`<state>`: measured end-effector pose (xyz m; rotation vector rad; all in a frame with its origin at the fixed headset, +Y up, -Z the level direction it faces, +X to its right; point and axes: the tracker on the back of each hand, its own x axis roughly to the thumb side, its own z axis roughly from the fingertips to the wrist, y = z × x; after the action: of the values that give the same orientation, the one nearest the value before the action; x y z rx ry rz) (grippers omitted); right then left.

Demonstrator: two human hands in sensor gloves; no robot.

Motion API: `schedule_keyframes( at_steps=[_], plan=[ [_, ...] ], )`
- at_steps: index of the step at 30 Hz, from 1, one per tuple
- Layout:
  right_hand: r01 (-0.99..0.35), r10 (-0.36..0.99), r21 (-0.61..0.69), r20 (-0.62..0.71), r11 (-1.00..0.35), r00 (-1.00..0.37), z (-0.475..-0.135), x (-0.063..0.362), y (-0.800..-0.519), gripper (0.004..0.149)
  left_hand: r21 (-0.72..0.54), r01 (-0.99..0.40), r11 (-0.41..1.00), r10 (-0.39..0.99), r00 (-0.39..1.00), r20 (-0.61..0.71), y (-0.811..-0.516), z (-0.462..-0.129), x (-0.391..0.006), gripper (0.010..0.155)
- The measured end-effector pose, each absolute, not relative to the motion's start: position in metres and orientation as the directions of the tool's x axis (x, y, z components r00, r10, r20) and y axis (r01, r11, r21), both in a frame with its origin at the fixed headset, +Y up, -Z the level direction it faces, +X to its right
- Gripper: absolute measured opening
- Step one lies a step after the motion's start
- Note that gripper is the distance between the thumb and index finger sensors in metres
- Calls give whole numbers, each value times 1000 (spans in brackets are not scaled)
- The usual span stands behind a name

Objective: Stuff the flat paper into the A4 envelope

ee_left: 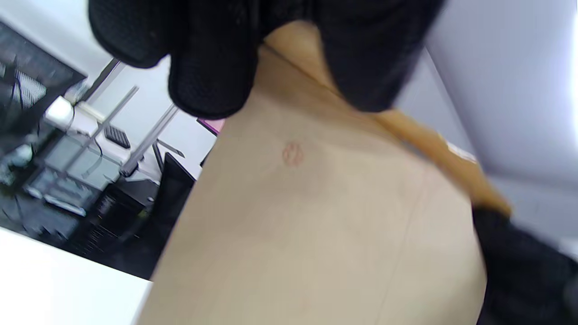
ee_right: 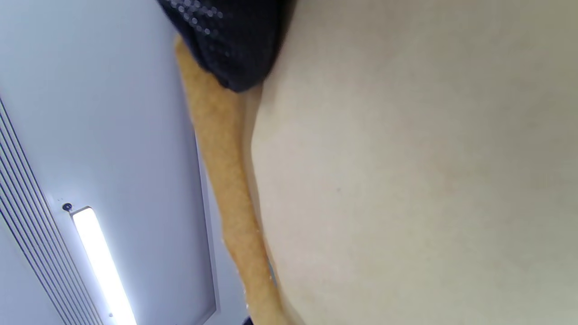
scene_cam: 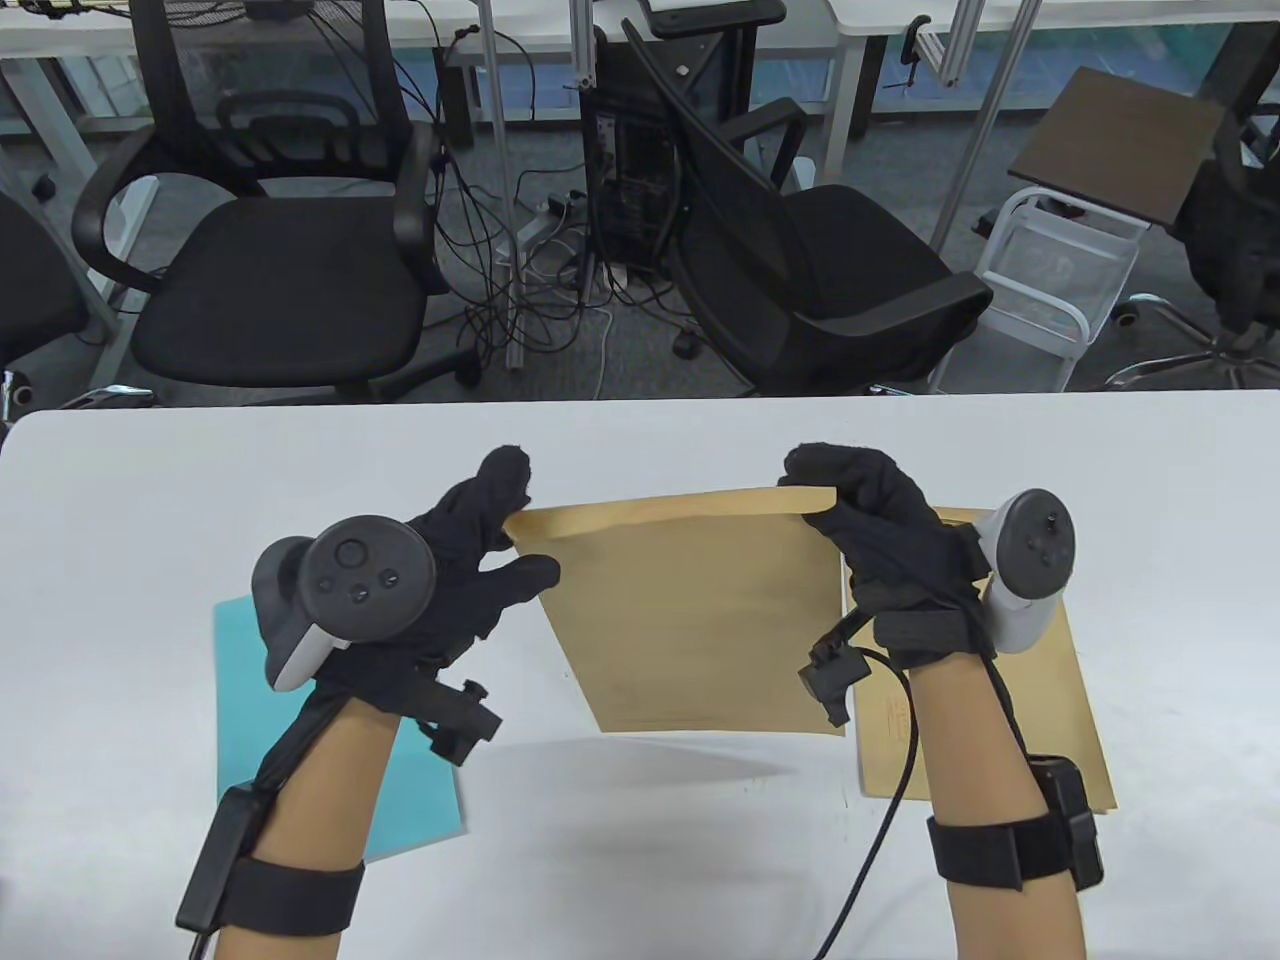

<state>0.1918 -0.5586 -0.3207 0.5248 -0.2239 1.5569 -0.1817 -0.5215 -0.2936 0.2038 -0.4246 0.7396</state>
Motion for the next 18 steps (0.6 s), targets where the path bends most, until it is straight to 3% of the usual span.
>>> schedule_keyframes(
  at_steps=[5, 8, 11, 13, 18],
  plan=[
    [-987, 899, 160, 435, -13, 58, -310, 209, -572, 41, -6, -490, 872, 425, 750, 507, -528, -292, -163, 87],
    [-984, 898, 177, 427, 31, 105, -306, 215, -578, 41, 78, -455, 887, 363, 792, 491, -532, -292, -154, 76],
    [-982, 903, 190, 419, 18, 97, -302, 219, -584, 41, 50, -578, 815, 487, 729, 481, -540, -293, -153, 49],
    [-979, 902, 202, 427, -27, 63, -300, 224, -585, 42, 20, -610, 792, 526, 699, 485, -542, -294, -156, 43],
    [-969, 887, 208, 461, -131, -21, -293, 240, -565, 69, 132, -530, 838, 401, 761, 510, -534, -285, -159, 42]
  ],
)
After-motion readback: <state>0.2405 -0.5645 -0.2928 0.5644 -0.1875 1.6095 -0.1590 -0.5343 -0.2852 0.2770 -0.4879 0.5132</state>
